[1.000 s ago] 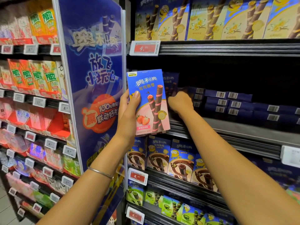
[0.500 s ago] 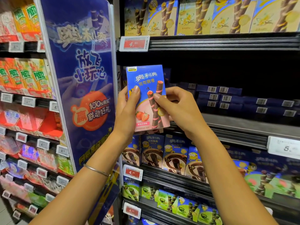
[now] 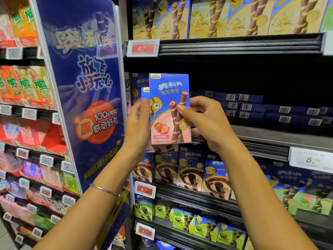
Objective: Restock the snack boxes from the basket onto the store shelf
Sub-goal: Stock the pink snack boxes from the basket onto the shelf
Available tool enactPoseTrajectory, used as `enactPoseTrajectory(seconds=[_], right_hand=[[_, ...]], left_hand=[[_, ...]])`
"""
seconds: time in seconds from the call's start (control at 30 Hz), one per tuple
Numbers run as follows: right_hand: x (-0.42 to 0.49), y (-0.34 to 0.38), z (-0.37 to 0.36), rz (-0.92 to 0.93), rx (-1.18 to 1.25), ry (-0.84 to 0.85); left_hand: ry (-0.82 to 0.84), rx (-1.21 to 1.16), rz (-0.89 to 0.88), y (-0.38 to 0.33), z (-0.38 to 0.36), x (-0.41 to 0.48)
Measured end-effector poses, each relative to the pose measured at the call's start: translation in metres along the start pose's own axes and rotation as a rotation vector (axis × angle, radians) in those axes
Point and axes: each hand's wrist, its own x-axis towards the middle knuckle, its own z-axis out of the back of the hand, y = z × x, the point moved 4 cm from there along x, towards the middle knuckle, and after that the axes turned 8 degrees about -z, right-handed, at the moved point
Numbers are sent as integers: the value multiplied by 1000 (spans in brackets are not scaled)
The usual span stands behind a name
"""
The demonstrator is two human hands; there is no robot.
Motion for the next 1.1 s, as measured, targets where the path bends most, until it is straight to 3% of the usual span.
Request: enactPoseTrajectory(seconds=[0.17,0.33,0.53,0.77,1.1], right_hand=[[10,-3,22,-8,74,-47],[43,-13,72,-10,73,-209],[95,-44,94,-150,-252,-372],[130,-49,76,-213,-676,-356],[164,-51,61,-257,-802,-357]], left_hand=[[-38,55,-69,0,0,3],[-107,26,-75,-1,8,10],[-129,-31,-78,-2,6,12],[-123,-30,-85,1,-1,16],[-113,-50,-43,6,-2,17]])
